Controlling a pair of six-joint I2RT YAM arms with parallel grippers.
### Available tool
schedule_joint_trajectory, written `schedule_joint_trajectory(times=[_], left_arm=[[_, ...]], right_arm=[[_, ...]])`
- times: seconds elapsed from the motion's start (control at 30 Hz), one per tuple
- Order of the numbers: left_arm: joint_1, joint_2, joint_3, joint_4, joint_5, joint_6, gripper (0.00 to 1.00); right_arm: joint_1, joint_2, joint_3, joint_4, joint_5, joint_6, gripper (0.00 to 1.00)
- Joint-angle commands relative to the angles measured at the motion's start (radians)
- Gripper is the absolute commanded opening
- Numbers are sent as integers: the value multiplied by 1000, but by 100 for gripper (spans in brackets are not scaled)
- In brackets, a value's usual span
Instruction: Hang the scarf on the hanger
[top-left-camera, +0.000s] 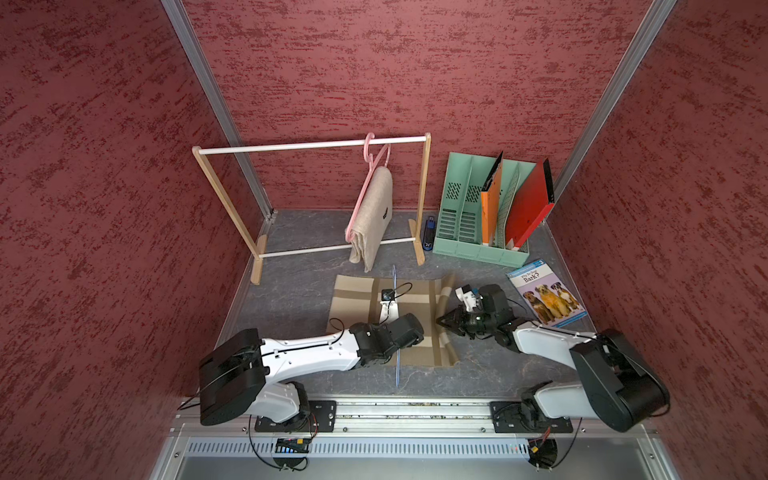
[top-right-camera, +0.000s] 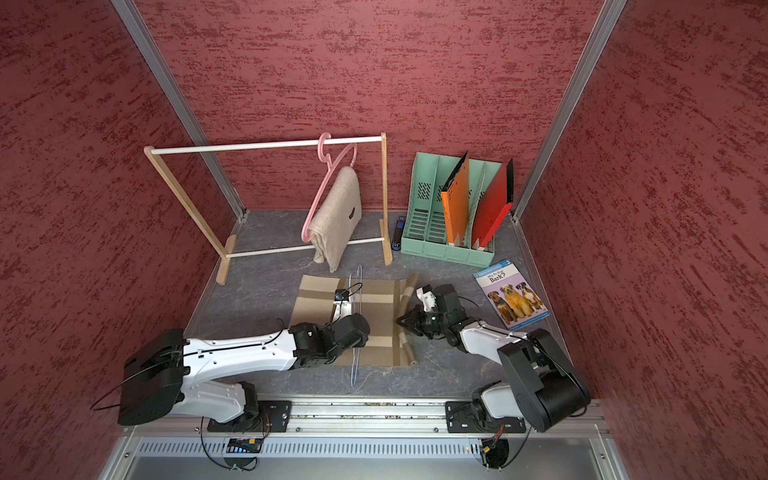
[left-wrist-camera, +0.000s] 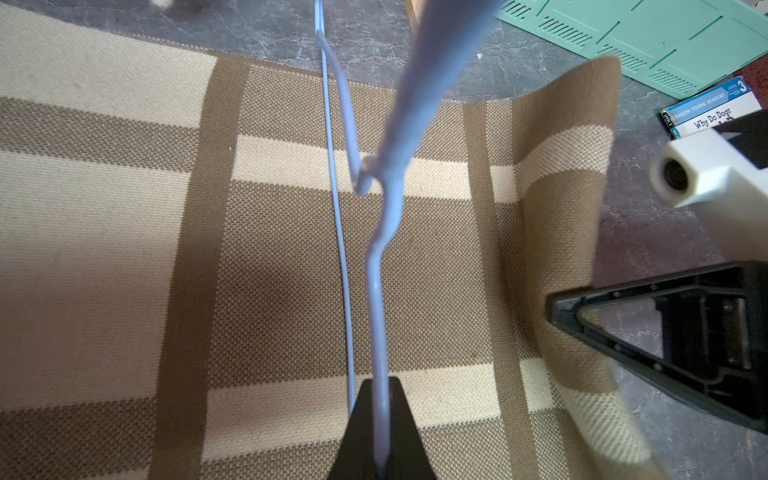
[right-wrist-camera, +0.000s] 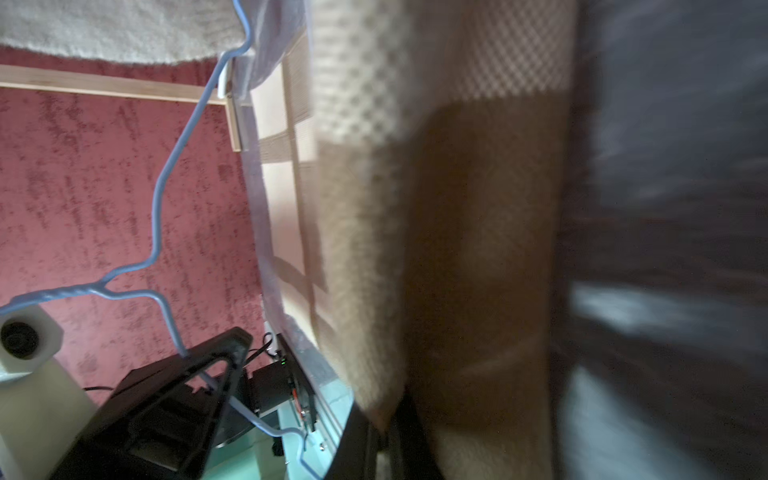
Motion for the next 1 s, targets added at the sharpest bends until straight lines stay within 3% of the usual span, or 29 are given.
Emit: schedule_joint_trajectory(times=[0.0,0.4,0.7,0.8,0.83,0.97], left_arm=[[17,-24,-46,-10,59,-6,0],[36,-60,-83,36,88,1,0],[40,-61,-81,54,97,12,0],[41,-58,-77,51,97,11,0],[43,-60,-78,49,96,9,0],[48,-57,-77,46,96,8,0]], right_arm=[[94,82,33,272,23,173,0],[322,442,250,590,122,395,0],[376,540,351,557,138,395,0],[372,529,318,589,157,412,9],[355,499,277,581,175,403,20],[295,379,178,523,192,355,36]])
